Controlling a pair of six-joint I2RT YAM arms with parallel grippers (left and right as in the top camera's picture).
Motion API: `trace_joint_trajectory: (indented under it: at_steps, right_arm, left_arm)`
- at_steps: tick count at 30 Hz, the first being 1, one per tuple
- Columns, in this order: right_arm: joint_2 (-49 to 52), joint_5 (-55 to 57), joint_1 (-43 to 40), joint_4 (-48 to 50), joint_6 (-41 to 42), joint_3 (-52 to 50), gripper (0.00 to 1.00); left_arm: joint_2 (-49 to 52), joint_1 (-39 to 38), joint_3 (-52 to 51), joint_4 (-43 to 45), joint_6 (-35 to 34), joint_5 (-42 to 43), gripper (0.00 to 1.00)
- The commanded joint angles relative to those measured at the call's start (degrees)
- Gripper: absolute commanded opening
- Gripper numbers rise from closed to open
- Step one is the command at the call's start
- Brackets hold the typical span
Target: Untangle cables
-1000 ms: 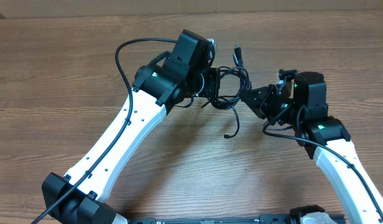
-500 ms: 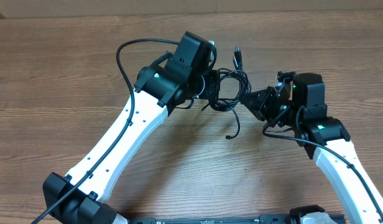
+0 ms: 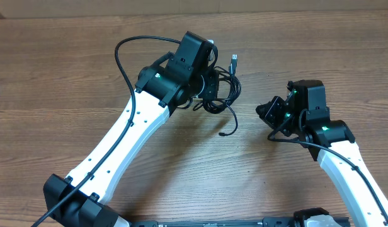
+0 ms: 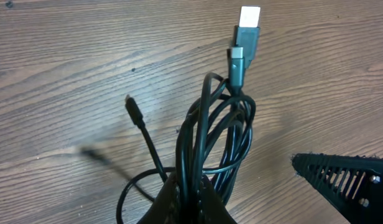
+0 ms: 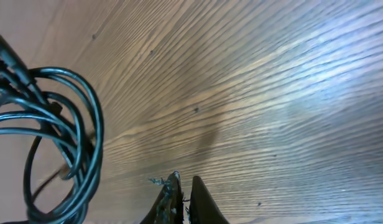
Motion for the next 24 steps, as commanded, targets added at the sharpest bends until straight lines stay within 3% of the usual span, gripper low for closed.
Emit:
trace_joint_trajectory:
  at_steps: [1, 3, 5, 8, 9, 11, 17, 24]
  right_arm:
    - [-0.02, 0.87, -0.11, 0.15, -1.46, 0.37, 0.04]
    - [-0.02, -0.44, -0.11, 0.33, -1.29, 0.37, 0.08]
    - [-0.02, -1.9, -0.11, 1.01, -1.29, 0.37, 0.28]
    - [-0.02, -2.56, -0.11, 2.1, -1.29, 0.37, 0.43]
    - [-0.02, -2.56, -0.11, 2.47, -1.29, 0.37, 0.54]
    - [-0.02, -2.54, -0.11, 2.49, -1.29, 0.37, 0.65]
    - [-0.02, -2.56, -0.11, 2.91, -1.27, 0.37, 0.85]
    - [-0.02, -3.39, -0.11, 3.37, -1.27, 0.37, 0.93]
  left_arm:
    - [-0.79, 0.11, 1.2, 0.37, 1.14, -0.85, 0.04]
    - [-0.79, 0.11, 1.2, 0.17, 1.14, -0.83, 0.04]
    - [-0.79, 0.09, 1.2, 0.0, 1.14, -0.83, 0.04]
    - [-0.79, 0.09, 1.2, -0.39, 1.11, -0.81, 0.04]
    - [-0.79, 0.09, 1.2, -0.5, 1.14, -0.5, 0.04]
    - [-0.79, 0.09, 1.2, -0.59, 1.11, -0.42, 0.04]
    - [-0.79, 0.09, 1.2, -0.55, 1.14, -0.44, 0.04]
    - [-0.79, 0.09, 1.2, 0.79, 2.69, -0.44, 0.04]
